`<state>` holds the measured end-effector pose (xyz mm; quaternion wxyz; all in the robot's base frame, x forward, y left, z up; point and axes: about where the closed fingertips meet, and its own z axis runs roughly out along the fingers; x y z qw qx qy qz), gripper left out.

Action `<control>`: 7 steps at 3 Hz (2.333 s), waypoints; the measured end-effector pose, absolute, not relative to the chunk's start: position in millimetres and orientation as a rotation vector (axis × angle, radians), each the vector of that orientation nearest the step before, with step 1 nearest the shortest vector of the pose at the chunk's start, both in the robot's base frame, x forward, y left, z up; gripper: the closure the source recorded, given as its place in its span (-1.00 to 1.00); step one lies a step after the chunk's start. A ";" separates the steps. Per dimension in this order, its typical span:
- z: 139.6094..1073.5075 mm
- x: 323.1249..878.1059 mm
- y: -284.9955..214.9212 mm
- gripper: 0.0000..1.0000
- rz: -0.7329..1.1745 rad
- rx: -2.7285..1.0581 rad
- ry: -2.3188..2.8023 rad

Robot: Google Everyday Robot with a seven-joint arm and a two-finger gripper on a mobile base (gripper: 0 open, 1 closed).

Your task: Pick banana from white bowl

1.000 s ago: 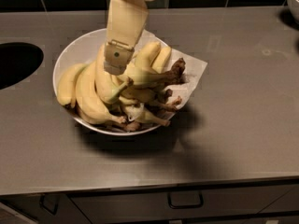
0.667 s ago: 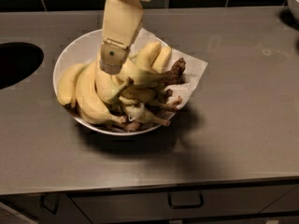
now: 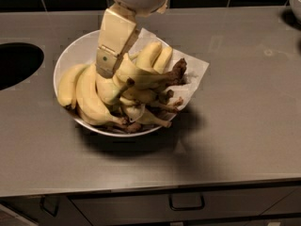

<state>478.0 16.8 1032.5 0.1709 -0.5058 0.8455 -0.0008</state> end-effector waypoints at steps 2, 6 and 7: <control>1007.0 481.6 19.2 -1.00 -0.084 -1.354 2.422; 998.8 490.3 27.7 -0.68 -0.143 -1.202 2.510; 993.2 486.6 25.2 -0.68 -0.131 -1.172 2.525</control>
Offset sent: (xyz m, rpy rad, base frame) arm 0.0062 -0.0016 -0.0547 -0.0904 -0.0320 -0.0941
